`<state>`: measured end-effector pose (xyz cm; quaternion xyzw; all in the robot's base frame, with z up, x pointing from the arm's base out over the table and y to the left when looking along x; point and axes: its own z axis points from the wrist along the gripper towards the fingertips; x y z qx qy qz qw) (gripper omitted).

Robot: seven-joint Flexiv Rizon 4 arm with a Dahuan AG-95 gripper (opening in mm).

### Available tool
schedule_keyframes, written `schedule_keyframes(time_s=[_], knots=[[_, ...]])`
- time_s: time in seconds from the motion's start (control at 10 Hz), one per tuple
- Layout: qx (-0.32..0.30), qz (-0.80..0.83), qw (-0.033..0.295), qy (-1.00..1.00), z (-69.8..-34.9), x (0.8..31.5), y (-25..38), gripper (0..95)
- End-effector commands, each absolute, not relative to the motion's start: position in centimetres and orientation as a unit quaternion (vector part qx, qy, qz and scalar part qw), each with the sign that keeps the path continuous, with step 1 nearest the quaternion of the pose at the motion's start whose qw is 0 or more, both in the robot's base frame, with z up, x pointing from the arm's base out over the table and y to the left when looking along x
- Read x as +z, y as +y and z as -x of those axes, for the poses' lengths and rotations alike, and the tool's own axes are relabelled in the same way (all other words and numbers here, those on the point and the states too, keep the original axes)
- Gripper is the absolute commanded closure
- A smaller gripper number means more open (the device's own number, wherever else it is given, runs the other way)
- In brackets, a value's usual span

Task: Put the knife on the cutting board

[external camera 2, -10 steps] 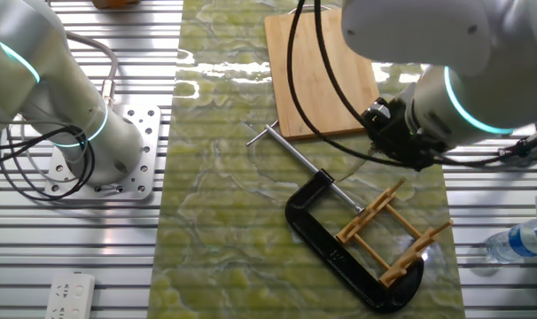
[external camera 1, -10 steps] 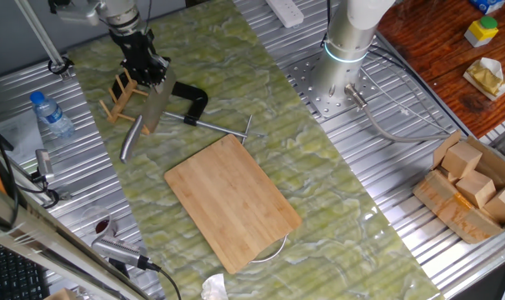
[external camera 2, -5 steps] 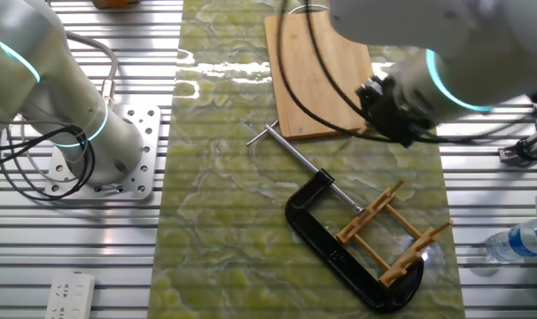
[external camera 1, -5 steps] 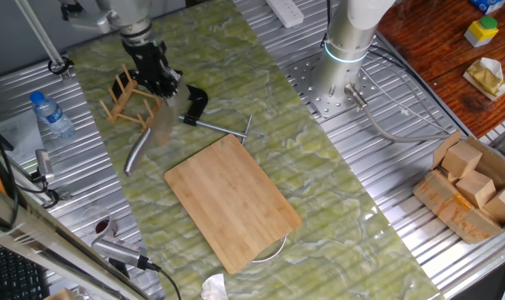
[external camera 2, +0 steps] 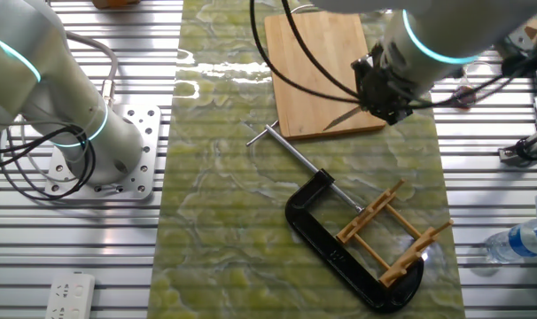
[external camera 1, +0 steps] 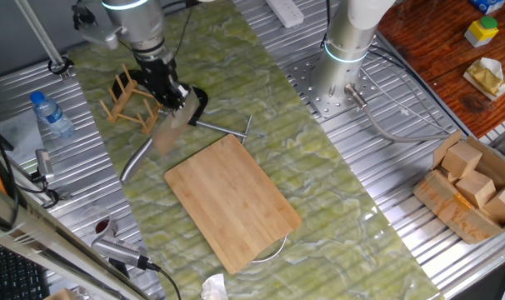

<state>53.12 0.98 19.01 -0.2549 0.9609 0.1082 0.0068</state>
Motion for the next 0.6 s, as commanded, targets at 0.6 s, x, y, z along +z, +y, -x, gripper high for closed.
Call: schedule_keyframes(time_s=[0.6], knots=[[0.047,0.253,-0.024,0.966,-53.27,19.04,0.58,95.0]])
